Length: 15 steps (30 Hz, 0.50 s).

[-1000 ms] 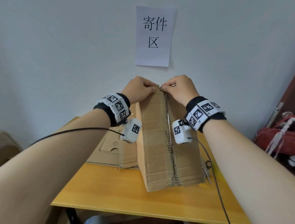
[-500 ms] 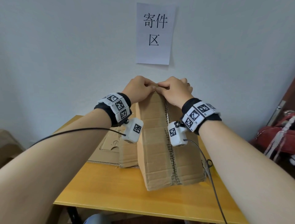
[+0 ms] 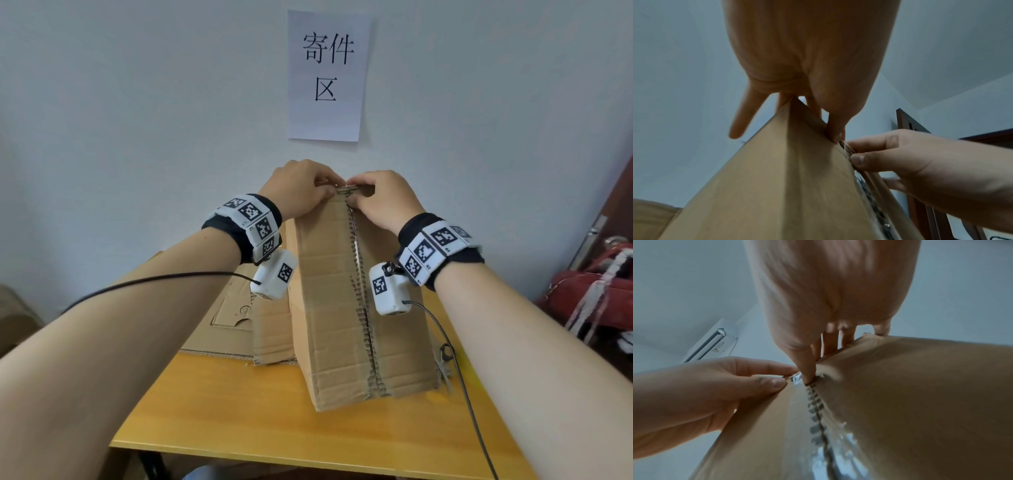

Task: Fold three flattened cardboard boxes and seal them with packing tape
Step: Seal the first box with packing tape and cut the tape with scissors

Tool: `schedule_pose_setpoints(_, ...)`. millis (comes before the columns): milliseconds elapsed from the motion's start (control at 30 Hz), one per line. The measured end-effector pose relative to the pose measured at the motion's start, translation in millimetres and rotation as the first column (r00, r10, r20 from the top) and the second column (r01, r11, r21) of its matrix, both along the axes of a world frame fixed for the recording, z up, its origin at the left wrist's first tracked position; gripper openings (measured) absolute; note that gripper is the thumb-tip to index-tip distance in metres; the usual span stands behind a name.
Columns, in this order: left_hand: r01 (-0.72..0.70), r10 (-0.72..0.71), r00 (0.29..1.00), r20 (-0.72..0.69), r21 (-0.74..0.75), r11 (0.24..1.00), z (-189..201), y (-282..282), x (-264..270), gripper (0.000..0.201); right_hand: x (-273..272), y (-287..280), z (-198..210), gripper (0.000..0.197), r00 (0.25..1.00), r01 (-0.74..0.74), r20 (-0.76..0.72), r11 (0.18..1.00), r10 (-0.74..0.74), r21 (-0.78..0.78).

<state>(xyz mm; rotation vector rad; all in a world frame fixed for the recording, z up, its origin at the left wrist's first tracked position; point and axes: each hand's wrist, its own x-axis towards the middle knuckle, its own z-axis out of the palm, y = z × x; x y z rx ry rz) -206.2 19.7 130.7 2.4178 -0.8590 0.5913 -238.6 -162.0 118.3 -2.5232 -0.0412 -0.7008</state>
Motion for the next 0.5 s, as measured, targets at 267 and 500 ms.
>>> schedule_pose_setpoints(267, -0.062, 0.062, 0.998, -0.013, -0.030, 0.998, -2.8, 4.2, 4.3, 0.008, 6.2, 4.0, -4.7, 0.035, 0.999, -0.028, 0.042, 1.000, 0.028, 0.006)
schedule_pose_setpoints(500, -0.122, 0.119, 0.991, -0.060, -0.051, 0.991, -4.7, -5.1, 6.9, 0.030, 2.3, 8.0, -4.6, 0.036, 0.998, -0.044, 0.047, 0.999, 0.044, -0.007)
